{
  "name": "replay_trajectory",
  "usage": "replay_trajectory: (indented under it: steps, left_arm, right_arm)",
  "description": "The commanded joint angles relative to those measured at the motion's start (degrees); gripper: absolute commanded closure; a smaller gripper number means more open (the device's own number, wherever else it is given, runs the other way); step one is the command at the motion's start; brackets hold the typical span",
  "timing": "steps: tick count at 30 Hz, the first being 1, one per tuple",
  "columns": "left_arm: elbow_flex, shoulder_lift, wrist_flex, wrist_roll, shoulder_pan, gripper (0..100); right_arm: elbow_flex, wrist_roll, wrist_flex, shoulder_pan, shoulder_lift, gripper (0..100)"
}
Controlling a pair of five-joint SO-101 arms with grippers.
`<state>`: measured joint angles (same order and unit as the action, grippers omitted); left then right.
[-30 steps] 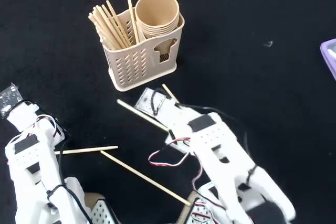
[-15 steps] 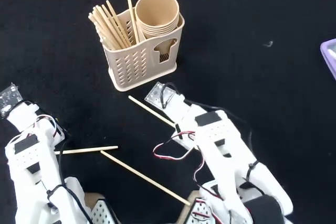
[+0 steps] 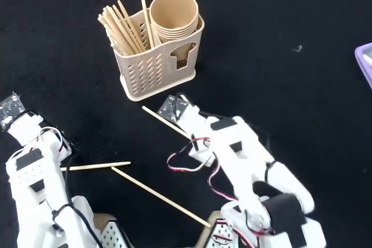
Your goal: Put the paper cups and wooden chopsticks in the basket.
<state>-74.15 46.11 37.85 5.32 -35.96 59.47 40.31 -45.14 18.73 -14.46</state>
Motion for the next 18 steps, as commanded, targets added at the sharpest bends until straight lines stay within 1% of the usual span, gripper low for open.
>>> replay_trajectory:
  steps: [1, 2, 3, 4, 6, 8, 13, 18]
  left_arm:
    - [0.31, 1.05, -1.05, 0.44, -0.31, 84]
    - [0.31, 1.05, -1.05, 0.44, -0.31, 84]
    - [0.31, 1.05, -1.05, 0.44, -0.31, 84]
    - [0.31, 1.05, -1.05, 0.44, -0.31, 84]
    - [0.31, 1.05, -1.05, 0.44, -0.31, 84]
    - [0.31, 1.14, -1.05, 0.44, -0.31, 84]
    - [0.31, 1.14, -1.05, 0.44, -0.40, 84]
    - [0.31, 1.23, -1.05, 0.44, -0.40, 84]
  right_arm:
    - [-4.26, 0.35, -0.18, -0.88, 2.95, 91.0]
    - [-4.35, 0.35, -0.35, -0.88, 3.12, 96.2]
    - [-4.35, 0.35, -0.35, -0.88, 2.86, 99.5]
    - [-4.00, 0.35, -0.35, -0.88, 2.42, 97.8]
    - [-3.65, 0.35, -0.79, -0.88, 0.84, 99.0]
    - [-3.47, 0.35, -3.78, -0.53, -1.89, 98.8]
    - [-1.36, 0.00, -11.69, 5.45, -11.03, 98.8]
    - [2.68, -0.09, -15.21, 6.51, -20.88, 98.8]
